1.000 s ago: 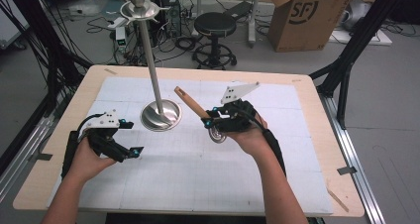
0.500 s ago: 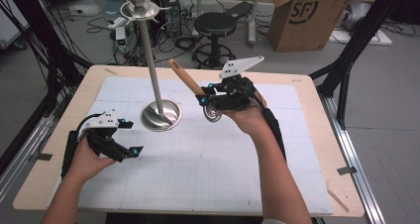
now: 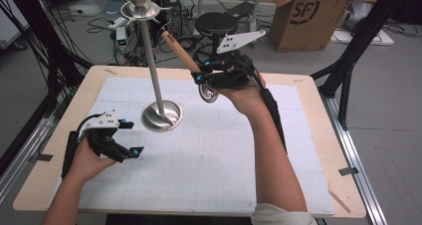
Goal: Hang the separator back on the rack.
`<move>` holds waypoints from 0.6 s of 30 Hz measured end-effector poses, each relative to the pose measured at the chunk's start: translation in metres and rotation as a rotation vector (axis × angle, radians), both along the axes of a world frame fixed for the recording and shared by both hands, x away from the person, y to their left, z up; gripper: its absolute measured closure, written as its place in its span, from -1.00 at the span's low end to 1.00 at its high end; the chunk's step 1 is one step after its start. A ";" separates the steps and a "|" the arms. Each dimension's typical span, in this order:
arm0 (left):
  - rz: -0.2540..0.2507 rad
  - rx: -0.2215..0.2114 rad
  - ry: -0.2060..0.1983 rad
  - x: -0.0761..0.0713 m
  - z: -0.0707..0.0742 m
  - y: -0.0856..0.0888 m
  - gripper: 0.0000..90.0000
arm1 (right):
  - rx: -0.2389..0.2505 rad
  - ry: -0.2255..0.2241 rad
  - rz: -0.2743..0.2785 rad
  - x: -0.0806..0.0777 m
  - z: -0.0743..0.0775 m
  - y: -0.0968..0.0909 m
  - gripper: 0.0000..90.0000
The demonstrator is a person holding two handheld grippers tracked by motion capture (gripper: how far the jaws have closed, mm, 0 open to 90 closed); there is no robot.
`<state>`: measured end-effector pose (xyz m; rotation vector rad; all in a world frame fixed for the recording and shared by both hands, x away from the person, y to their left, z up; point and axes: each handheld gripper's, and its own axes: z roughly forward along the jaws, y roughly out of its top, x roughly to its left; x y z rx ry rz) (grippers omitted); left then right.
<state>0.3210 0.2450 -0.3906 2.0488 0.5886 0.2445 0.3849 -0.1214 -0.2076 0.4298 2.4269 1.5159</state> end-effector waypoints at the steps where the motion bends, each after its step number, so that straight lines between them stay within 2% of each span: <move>1: -0.003 0.001 0.000 0.000 0.000 0.000 -0.96 | -0.004 -0.004 -0.001 0.002 0.002 0.000 0.53; 11: -0.004 0.000 -0.004 0.001 0.000 0.001 -0.96 | -0.003 -0.019 -0.018 0.010 0.021 0.008 0.53; 18: -0.002 -0.007 0.000 0.000 0.000 0.002 -0.96 | -0.014 -0.029 -0.018 0.013 0.025 0.015 0.53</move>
